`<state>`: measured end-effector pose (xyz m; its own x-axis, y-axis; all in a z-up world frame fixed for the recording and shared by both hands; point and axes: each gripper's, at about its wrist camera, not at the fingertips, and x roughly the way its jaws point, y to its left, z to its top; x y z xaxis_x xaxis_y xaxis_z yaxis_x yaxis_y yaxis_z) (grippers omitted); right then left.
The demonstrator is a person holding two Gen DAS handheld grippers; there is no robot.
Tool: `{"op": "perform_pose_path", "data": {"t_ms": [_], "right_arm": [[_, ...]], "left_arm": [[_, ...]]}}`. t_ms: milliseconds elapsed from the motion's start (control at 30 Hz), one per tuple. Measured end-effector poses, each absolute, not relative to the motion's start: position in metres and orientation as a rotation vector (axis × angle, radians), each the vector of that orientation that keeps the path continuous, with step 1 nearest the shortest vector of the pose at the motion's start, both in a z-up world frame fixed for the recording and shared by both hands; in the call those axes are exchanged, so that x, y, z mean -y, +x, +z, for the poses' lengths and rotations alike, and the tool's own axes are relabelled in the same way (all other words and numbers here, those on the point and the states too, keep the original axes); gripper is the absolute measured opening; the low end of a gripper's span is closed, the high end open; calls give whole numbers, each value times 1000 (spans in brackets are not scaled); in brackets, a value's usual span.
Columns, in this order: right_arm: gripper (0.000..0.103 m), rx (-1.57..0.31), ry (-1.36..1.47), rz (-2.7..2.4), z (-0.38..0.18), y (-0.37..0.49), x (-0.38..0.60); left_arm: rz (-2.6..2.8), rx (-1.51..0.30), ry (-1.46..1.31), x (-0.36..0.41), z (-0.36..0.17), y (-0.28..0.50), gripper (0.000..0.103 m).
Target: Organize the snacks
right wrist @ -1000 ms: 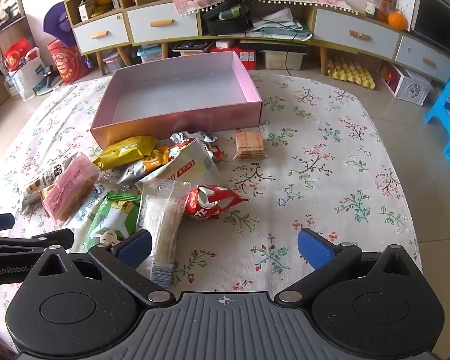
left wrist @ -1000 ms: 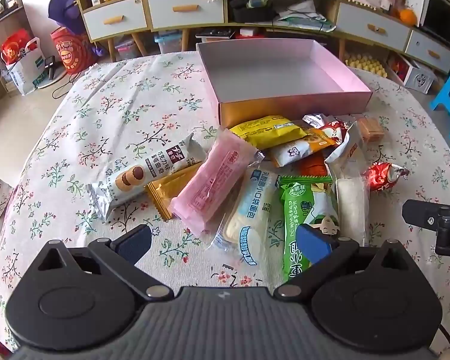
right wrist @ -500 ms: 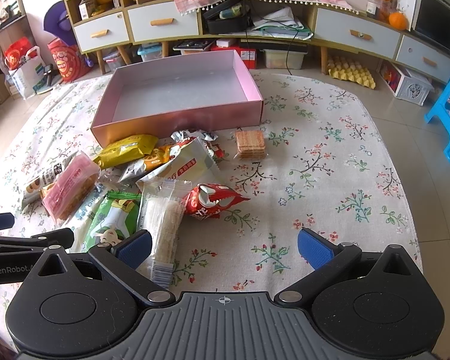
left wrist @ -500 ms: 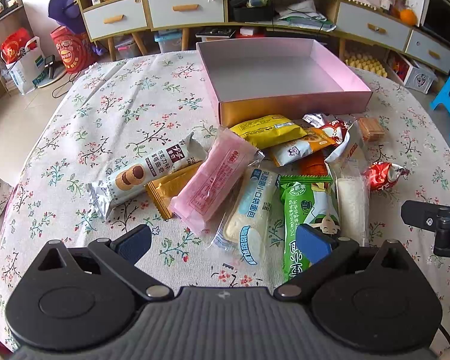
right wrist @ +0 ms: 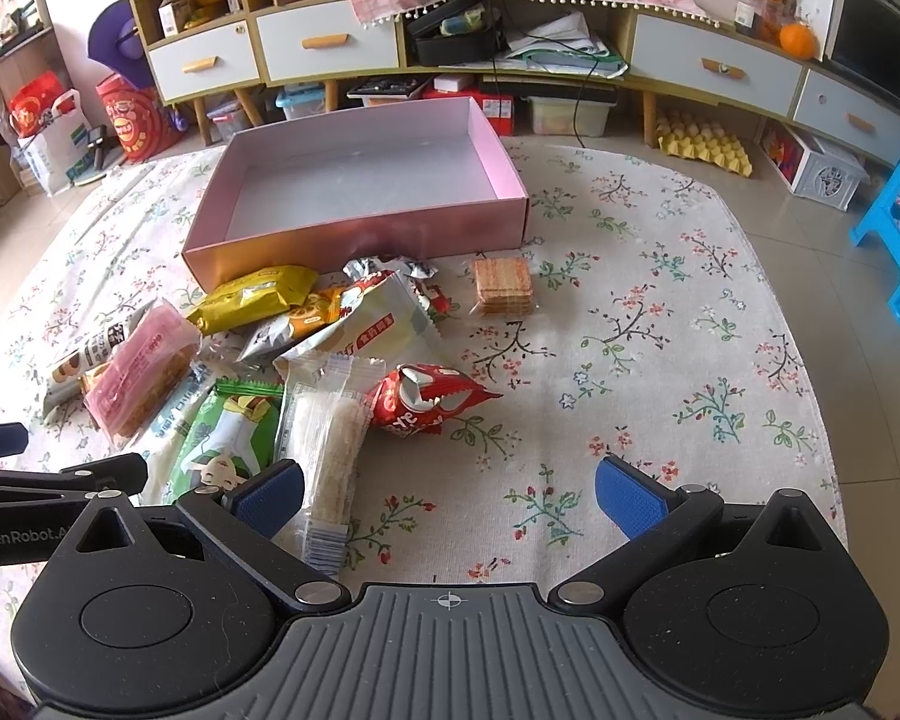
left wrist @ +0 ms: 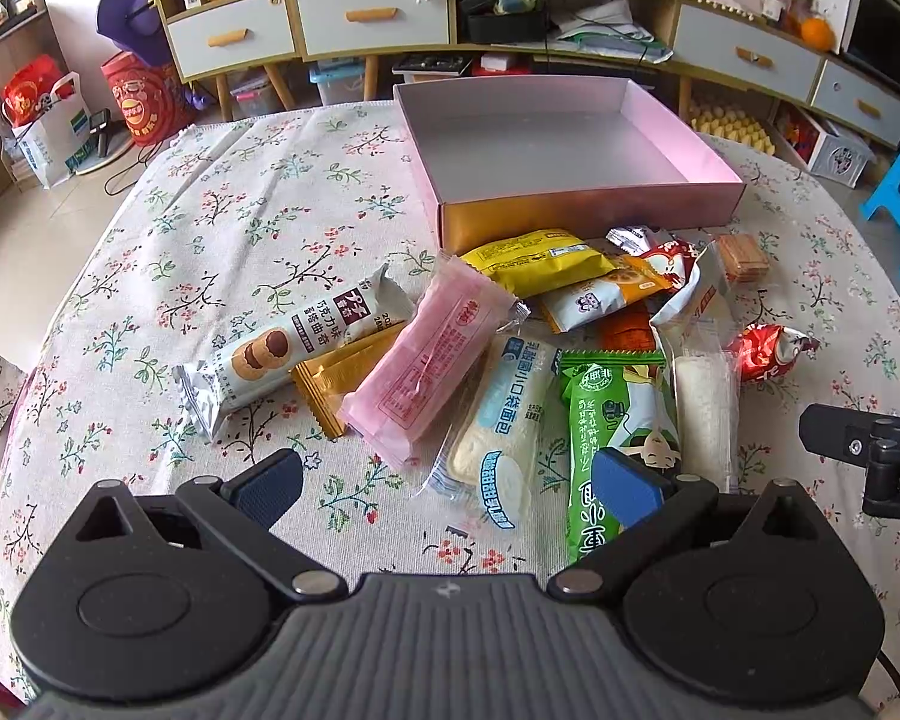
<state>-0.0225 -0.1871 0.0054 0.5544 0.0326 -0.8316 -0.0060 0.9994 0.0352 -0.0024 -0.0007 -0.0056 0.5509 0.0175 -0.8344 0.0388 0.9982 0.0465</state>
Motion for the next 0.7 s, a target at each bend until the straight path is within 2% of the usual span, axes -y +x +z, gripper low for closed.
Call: {"op": "perform_pose_path", "data": {"t_ms": [700], "right_arm": [[103, -994, 17, 19, 3, -19, 188]], "left_arm": [[-10, -996, 68, 1, -5, -1, 103]]}}
